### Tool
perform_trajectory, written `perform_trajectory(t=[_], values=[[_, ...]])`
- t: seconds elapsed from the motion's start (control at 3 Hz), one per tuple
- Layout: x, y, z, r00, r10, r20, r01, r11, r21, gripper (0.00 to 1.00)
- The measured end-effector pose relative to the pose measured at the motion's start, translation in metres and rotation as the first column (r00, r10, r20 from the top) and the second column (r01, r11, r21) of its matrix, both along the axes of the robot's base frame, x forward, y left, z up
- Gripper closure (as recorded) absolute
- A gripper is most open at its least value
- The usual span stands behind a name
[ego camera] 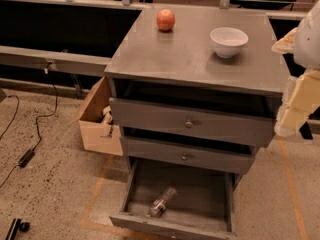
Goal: Pick water bottle from bottom drawer and place on counter
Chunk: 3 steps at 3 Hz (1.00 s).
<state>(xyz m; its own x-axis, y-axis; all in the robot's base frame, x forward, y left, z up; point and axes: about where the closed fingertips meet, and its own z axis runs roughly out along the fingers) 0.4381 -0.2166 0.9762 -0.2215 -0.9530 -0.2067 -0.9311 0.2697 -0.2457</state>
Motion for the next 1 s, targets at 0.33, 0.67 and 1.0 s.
perform_trajectory(t=[0.33,0.67,1.0], values=[[0.001,-0.001,-0.004,1.0,0.003,-0.001,-0.003,1.0,-0.001,0.0],[0.012,-0.007,-0.051,0.999,0.04,-0.019,-0.04,0.999,-0.02,0.0],[0.008,-0.002,-0.119,0.9876,0.154,-0.031,-0.155,0.988,-0.013,0.0]])
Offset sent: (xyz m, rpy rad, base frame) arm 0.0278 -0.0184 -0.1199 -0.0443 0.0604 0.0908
